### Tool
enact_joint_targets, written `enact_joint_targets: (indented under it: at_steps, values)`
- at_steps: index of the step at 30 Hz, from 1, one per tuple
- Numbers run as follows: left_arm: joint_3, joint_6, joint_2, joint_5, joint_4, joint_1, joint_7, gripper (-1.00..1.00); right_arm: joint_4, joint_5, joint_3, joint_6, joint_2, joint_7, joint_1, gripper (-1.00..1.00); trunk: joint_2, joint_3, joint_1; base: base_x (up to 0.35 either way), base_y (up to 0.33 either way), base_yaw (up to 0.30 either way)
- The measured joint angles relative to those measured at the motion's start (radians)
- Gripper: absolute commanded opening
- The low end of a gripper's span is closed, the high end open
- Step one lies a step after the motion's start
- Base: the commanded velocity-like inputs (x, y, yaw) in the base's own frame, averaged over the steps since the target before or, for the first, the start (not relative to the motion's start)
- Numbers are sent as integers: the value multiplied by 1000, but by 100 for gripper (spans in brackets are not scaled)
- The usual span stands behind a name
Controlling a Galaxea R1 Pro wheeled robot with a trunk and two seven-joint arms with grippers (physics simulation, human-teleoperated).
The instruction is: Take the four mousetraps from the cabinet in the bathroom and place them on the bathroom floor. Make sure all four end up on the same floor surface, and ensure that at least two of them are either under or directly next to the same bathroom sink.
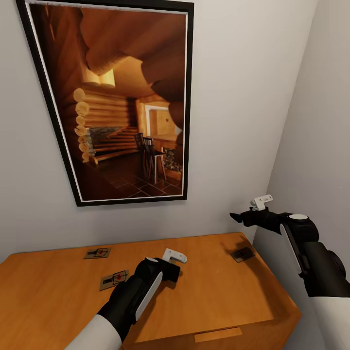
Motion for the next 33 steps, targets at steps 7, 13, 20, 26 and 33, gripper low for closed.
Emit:
enact_joint_targets:
  at_steps: [7,13,20,26,33]
  values:
    - [0,0,0,-9,18,0,1,-100,0,0,0,0,0,0,0,100,42,19,-23,0,0,0]
    - [0,1,0,-10,19,0,0,-100,0,1,0,0,0,0,0,100,84,37,-46,0,0,0]
    - [0,1,0,-10,18,0,1,-100,0,2,1,0,0,0,0,100,133,59,-73,0,0,0]
    - [0,-1,0,-10,18,0,3,-100,1,3,4,0,0,0,0,100,175,78,-96,0,0,0]
    - [1,-2,0,-10,2,0,5,-100,1,2,6,0,0,-1,0,100,224,100,-123,0,0,0]
